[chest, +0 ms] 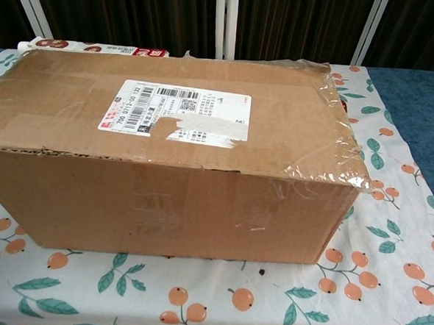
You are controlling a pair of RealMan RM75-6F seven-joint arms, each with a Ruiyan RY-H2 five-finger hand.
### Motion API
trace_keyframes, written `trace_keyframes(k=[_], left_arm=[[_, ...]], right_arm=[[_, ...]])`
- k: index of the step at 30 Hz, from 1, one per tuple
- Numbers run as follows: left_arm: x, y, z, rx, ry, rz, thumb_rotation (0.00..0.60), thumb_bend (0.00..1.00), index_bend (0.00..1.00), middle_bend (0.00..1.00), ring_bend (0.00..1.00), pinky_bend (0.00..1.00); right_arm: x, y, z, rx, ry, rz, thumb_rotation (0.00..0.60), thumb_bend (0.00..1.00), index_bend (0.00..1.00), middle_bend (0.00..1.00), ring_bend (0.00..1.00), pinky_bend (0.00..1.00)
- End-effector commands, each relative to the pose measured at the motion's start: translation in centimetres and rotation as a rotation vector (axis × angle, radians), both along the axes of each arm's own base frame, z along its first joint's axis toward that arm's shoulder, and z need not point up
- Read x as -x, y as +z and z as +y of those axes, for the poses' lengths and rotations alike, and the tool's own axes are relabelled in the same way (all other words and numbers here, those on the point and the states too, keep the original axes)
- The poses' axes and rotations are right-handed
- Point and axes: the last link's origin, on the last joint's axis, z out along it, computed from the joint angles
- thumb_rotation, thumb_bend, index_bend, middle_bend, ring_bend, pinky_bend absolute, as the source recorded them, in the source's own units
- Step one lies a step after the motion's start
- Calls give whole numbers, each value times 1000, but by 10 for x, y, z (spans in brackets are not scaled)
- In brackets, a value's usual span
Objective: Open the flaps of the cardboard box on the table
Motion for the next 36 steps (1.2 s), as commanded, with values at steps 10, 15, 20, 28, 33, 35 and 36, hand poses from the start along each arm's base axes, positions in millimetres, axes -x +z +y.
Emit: trace_keyframes(k=[10,15,20,28,33,35,36], left_arm=[[-10,-29,16,74,30,48,8,0,73,251,76,167],[-1,-37,24,103,61,154,3,0,73,248,76,166],[-1,-44,24,138,77,184,0,0,74,260,76,166],[-13,-45,16,151,35,142,0,0,74,366,76,166],[-20,-41,8,155,3,115,0,0,74,400,76,165],[-25,-34,6,143,-9,88,0,0,73,401,76,164],[-27,-31,4,137,-15,73,0,0,73,403,76,164]], right_arm=[[6,2,2,2,-13,-4,600,176,0,0,0,0],[7,2,2,2,-12,-4,600,176,0,0,0,0],[10,1,2,2,-25,-6,600,176,0,0,0,0],[13,0,3,3,-34,-8,600,176,0,0,0,0],[14,0,3,8,-35,-11,600,176,0,0,0,0],[14,1,3,10,-36,-13,600,176,0,0,0,0],[15,1,3,11,-37,-13,600,176,0,0,0,0]])
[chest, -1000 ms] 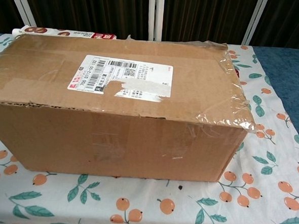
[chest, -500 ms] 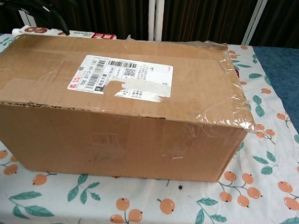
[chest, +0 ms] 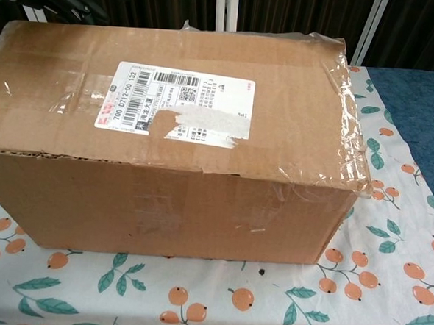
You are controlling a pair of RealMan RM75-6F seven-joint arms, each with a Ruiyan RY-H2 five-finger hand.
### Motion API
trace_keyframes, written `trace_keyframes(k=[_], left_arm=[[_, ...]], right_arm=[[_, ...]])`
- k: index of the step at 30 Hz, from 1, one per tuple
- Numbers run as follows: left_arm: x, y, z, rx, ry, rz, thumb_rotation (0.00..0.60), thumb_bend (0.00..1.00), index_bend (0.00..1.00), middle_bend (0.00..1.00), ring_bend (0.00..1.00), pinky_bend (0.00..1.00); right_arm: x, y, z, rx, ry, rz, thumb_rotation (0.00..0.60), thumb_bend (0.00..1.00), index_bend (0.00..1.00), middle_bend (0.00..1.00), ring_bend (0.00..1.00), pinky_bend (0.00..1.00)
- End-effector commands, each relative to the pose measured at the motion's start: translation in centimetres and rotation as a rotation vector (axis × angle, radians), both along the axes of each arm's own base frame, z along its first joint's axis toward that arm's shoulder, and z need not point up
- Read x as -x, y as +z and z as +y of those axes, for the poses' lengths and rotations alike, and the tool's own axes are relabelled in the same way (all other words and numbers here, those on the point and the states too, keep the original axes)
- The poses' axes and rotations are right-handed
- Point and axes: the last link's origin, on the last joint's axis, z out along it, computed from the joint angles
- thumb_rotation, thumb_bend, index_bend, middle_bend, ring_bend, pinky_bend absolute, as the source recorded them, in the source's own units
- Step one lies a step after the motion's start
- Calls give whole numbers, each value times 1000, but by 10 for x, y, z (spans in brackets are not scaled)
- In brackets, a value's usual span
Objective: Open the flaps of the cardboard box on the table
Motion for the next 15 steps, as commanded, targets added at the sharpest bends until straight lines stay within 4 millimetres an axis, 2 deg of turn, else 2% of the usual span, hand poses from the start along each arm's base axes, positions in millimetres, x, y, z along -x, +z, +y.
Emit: trace_keyframes(k=[1,6,15], left_arm=[[-8,13,-6,-16,-16,-55,0,0,73,407,76,164],[-17,37,-21,-7,-32,-174,0,0,46,445,87,164],[-10,55,-74,262,-51,-243,1,0,0,501,128,165]], right_arm=[[1,0,0,0,-1,1,600,176,0,0,0,0],[1,0,0,0,1,-3,600,176,0,0,0,0],[-2,-3,-7,9,34,-12,600,176,0,0,0,0]])
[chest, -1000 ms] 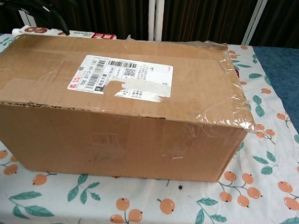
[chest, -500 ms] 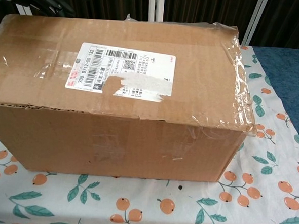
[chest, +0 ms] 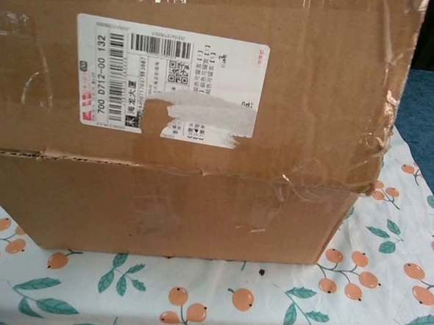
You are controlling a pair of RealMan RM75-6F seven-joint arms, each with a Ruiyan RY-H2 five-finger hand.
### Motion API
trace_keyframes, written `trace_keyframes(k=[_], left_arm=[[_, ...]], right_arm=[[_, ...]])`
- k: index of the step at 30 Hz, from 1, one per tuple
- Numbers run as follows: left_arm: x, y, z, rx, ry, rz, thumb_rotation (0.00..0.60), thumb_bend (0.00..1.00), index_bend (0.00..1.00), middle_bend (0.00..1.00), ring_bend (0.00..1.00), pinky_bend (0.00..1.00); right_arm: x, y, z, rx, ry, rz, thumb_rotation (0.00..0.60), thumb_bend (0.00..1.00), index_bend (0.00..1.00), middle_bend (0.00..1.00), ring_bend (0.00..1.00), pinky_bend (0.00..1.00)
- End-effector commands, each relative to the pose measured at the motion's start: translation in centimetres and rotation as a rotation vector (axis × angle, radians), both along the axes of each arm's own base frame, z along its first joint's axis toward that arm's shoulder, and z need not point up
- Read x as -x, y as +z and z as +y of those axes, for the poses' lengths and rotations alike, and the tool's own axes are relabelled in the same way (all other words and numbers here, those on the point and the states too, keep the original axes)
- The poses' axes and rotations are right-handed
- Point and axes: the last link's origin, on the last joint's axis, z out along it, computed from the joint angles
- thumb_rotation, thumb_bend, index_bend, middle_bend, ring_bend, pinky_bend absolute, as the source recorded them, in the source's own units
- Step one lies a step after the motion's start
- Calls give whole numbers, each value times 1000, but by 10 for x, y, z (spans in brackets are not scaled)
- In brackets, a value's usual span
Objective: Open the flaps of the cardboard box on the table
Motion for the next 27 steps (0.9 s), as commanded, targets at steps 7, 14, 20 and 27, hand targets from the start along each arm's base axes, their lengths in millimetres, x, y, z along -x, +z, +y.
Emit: trace_keyframes(k=[7,14,20,27], left_arm=[[17,24,-35,214,-12,-75,1,0,0,558,174,165],[34,27,-14,13,43,-46,0,0,0,272,121,165],[71,27,-7,-428,76,185,279,0,1,102,86,166],[145,19,-31,-681,256,405,414,0,2,80,69,165]], right_arm=[[-4,-4,-4,-10,23,1,600,176,0,0,0,0],[-8,-6,-4,-23,34,10,600,176,0,0,0,0],[-27,-7,-15,-61,93,32,600,176,0,0,0,0],[-96,-21,-50,-252,291,-21,600,176,0,0,0,0]])
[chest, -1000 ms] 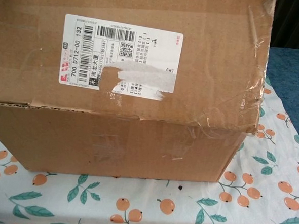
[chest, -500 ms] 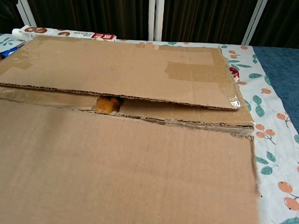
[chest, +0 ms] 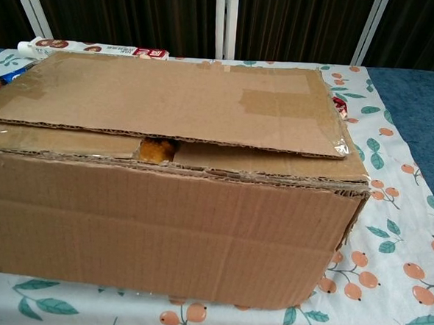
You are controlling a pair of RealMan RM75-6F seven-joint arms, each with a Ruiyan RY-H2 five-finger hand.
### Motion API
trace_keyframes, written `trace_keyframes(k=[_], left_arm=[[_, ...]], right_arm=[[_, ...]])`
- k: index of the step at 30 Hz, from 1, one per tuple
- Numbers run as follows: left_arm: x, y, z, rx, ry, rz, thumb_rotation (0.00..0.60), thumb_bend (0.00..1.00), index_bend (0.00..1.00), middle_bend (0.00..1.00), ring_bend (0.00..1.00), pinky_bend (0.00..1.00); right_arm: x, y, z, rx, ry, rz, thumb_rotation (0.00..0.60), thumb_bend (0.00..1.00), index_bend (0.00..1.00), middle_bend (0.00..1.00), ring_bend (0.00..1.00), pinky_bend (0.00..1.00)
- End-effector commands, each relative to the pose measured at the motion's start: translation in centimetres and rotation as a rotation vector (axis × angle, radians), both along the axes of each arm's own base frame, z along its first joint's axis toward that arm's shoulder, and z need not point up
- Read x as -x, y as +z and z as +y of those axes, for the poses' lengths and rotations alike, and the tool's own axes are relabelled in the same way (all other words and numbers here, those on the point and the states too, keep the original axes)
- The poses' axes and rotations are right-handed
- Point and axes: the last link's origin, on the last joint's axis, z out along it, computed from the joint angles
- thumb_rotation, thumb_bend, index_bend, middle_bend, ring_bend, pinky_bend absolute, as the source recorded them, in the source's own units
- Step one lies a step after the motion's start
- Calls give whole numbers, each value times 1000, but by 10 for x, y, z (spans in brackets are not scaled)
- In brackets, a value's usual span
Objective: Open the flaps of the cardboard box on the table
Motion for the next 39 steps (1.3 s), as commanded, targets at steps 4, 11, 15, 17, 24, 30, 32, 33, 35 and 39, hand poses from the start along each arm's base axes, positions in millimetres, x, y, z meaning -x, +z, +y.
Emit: trace_keyframes(k=[4,11,15,17,24,30,32,33,35,39], left_arm=[[111,-7,-39,-298,346,155,415,0,2,79,69,165],[154,-7,-66,-384,465,121,416,0,2,80,69,165],[163,-7,-73,-389,485,115,417,0,2,80,69,165],[164,-7,-74,-399,484,112,417,0,2,80,69,165],[163,-9,-73,-413,467,109,419,0,2,80,69,165],[166,-15,-73,-402,473,105,418,0,2,80,69,164],[167,-17,-74,-397,477,107,419,0,2,80,69,165],[168,-17,-74,-396,478,109,418,0,2,80,69,165],[170,-16,-75,-396,481,110,418,0,2,80,69,165],[172,-14,-75,-399,483,108,418,0,2,80,69,164]], right_arm=[[-89,-14,-43,-225,208,-40,600,176,0,0,0,0],[-161,-39,-58,-463,306,4,600,93,0,0,0,0],[-182,-52,-55,-576,321,71,600,6,0,0,0,0],[-190,-58,-55,-602,337,93,600,0,0,0,0,0],[-202,-82,-60,-604,363,133,600,0,0,0,0,0],[-216,-109,-58,-615,393,151,600,0,0,0,0,0],[-219,-117,-56,-621,394,158,600,0,0,0,0,0],[-220,-120,-56,-621,394,161,600,0,0,0,0,0],[-222,-126,-55,-623,393,163,600,0,0,0,0,0],[-225,-137,-54,-629,386,171,600,0,0,0,0,0]])
